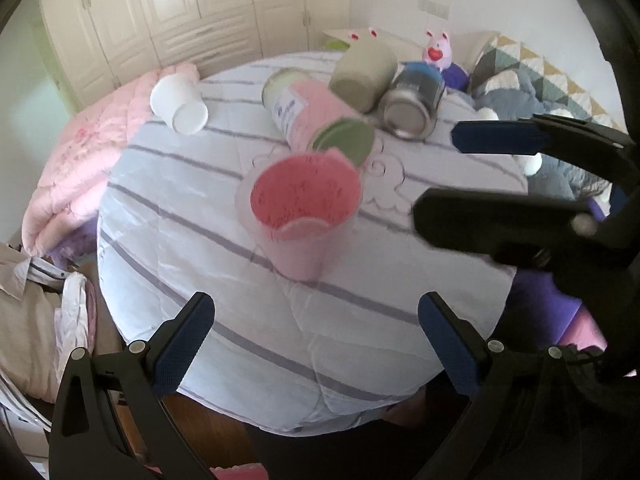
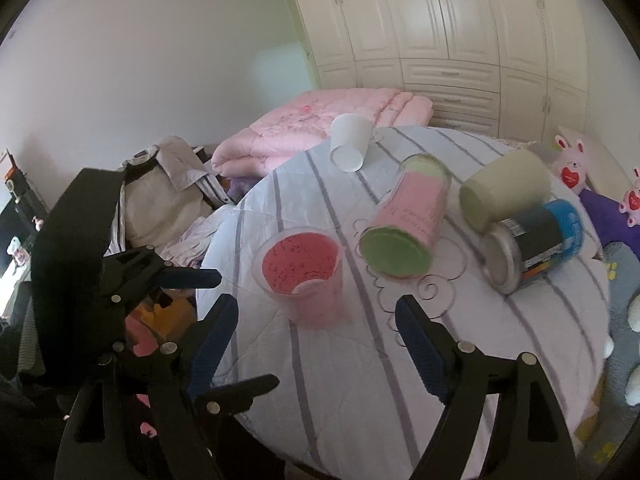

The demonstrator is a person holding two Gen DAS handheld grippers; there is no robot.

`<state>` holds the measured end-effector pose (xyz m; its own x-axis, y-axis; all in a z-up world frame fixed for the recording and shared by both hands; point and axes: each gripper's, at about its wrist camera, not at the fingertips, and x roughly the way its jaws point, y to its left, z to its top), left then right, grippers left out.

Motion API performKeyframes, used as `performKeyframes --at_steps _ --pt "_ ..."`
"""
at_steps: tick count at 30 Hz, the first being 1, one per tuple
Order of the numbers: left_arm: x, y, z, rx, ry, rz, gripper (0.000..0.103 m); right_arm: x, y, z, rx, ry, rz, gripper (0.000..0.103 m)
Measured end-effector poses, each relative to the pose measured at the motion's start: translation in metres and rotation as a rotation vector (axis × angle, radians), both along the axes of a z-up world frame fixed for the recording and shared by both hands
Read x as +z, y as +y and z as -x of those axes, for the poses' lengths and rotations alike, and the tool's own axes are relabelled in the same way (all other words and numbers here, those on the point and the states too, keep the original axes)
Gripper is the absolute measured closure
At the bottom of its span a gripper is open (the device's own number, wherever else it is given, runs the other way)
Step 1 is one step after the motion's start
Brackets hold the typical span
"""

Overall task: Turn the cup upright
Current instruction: 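Open the right gripper and withdraw it from the cup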

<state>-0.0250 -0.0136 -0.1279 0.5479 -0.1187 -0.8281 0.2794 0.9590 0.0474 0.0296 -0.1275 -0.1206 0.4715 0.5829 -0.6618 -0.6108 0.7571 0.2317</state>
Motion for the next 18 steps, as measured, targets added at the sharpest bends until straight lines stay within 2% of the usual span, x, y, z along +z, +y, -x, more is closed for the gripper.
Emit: performKeyframes --at_steps 3,6,8,10,13,18 --pt "0.011 -0.001 0.0 0.013 -0.027 0.011 0.0 0.014 -0.01 -0.002 -0.017 0.012 -0.019 0.021" --pt "0.019 -0.001 -0.005 0.052 -0.017 0.012 0.0 0.025 -0.023 -0.006 -0.063 0.036 -0.044 0.021" --pt "0.026 0.001 -0.01 0.075 -0.018 0.039 0.0 0.03 -0.031 -0.012 -0.105 0.063 -0.047 0.021" --pt "0.032 0.004 -0.014 0.107 -0.017 0.073 0.0 0.033 -0.039 -0.019 -0.16 0.091 -0.038 0.021" --pt "0.038 0.006 -0.021 0.14 -0.037 0.077 0.0 0.034 -0.048 -0.028 -0.235 0.109 -0.02 0.021" --pt "0.045 0.006 -0.031 0.165 -0.05 0.107 0.0 0.037 -0.052 -0.037 -0.308 0.103 0.033 0.021"
